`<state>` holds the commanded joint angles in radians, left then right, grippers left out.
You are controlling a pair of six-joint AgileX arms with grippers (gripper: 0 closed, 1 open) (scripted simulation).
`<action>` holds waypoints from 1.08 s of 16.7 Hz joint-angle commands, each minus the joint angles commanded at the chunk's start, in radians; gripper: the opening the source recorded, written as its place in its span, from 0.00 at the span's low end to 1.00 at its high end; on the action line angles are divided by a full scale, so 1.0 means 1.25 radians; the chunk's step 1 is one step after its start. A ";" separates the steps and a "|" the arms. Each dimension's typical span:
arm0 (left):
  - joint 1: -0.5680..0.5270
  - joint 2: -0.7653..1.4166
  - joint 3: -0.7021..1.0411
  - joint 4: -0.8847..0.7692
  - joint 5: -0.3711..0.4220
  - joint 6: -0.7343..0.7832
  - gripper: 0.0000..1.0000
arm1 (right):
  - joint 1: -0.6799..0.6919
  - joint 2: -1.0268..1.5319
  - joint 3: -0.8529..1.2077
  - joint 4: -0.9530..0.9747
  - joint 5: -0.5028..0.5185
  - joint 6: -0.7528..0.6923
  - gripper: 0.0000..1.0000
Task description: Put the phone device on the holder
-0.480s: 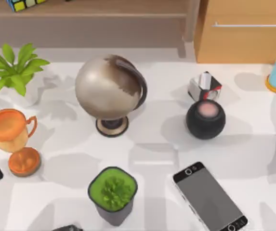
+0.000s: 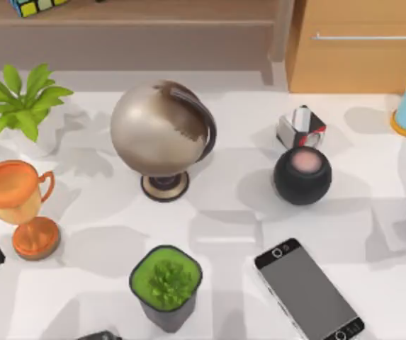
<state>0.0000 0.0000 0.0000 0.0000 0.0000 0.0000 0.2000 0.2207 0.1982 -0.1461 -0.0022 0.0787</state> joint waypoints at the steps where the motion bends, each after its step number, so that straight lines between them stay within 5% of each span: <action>1: 0.000 0.000 0.000 0.000 0.000 0.000 1.00 | 0.042 0.059 0.045 -0.035 0.001 0.016 1.00; 9: 0.000 0.000 0.000 0.000 0.000 0.000 1.00 | 0.334 0.695 0.426 -0.380 0.012 0.111 1.00; 18: 0.000 0.000 0.000 0.000 0.000 0.000 1.00 | 0.422 1.173 0.742 -0.661 0.004 0.105 1.00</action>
<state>0.0000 0.0000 0.0000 0.0000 0.0000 0.0000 0.7281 1.6873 1.1261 -0.9718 0.0029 0.2104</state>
